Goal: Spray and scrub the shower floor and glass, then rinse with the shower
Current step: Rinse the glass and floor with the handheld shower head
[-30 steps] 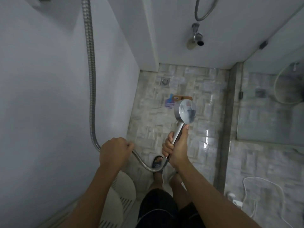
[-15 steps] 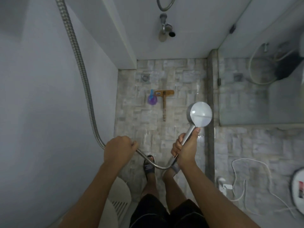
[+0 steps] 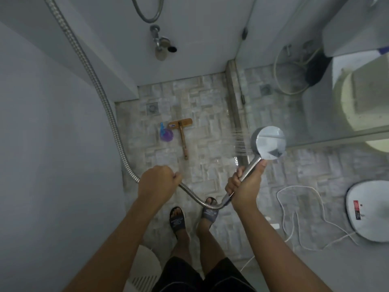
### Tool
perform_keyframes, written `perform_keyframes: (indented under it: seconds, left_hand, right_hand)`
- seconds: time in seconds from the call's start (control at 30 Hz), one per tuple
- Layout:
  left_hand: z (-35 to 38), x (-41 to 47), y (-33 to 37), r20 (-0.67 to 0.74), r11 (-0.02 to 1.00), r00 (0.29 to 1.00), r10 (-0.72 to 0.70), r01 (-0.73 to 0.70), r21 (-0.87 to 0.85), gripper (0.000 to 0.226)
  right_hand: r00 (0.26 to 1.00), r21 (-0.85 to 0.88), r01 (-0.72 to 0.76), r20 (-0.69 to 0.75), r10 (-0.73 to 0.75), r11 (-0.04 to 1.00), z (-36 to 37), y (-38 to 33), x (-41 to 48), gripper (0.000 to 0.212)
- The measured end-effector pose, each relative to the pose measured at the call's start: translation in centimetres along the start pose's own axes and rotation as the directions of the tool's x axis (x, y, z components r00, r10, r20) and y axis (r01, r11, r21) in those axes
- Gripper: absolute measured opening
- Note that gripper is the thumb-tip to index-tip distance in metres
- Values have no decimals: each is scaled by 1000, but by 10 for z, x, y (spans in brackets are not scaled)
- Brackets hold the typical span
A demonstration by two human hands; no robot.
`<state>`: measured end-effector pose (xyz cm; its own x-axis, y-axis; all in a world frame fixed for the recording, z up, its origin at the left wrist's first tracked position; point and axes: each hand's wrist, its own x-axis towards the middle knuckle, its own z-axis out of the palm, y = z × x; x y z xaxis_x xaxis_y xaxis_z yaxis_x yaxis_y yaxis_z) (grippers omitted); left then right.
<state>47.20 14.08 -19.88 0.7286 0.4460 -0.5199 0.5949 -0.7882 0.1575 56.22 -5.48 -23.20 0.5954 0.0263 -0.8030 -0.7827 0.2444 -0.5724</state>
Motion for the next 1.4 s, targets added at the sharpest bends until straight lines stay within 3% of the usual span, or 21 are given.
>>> perform_keyframes:
  seconds: [0.43,0.6,0.93,1.27,1.4]
  left_hand:
    - [-37,20,56,-60,996,996,64,-67,-59,54]
    - [-71,42,75,-86,995,996,34,-42,-93,47]
    - [-132,105,79,-203,968,976,81,-126,-218,49]
    - [-184,167,1,-300,985,953,31,-81,-153,37]
    - [-185,173,-44,-261,989,965,-9,-29,-142,35]
  right_hand:
    - [978,40,210,-17,-209,977,-4,-75,1,78]
    - [960,72,278,8,-279,958,18,-111,7,73]
    - [898,54,437,35,-439,898,96,-189,34,74]
    - [966,176,198,129,-222,964,194,-194,55,75]
    - [971,171,138,170,-168,975,231,-167,61,75]
